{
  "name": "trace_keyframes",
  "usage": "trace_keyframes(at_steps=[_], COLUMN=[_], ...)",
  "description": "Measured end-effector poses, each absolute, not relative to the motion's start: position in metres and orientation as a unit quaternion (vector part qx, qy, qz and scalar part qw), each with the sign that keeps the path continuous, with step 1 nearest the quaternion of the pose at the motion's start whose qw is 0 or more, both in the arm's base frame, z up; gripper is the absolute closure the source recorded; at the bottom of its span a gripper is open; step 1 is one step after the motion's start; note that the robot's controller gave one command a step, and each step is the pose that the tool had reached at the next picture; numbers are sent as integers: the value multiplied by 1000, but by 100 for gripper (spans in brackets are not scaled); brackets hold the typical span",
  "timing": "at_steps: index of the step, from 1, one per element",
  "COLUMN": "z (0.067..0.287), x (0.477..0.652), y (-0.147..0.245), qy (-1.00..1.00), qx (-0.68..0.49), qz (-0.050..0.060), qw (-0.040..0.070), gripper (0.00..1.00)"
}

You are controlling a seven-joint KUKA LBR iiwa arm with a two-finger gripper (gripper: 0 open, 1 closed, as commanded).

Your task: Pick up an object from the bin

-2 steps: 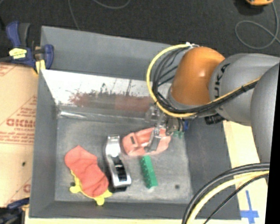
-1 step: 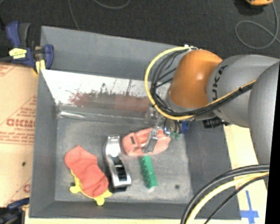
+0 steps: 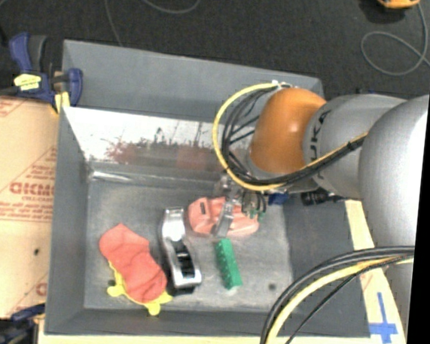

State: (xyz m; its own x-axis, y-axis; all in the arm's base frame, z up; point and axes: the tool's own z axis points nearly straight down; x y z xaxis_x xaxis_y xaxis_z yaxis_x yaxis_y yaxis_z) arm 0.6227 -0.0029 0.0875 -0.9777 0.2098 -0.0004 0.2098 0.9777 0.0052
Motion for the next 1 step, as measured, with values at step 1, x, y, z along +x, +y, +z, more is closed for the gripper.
trace_keyframes(at_steps=[1], z=[88], x=[623], y=[-3], qy=[995], qx=[105], qz=[2], qw=[0], gripper=[100])
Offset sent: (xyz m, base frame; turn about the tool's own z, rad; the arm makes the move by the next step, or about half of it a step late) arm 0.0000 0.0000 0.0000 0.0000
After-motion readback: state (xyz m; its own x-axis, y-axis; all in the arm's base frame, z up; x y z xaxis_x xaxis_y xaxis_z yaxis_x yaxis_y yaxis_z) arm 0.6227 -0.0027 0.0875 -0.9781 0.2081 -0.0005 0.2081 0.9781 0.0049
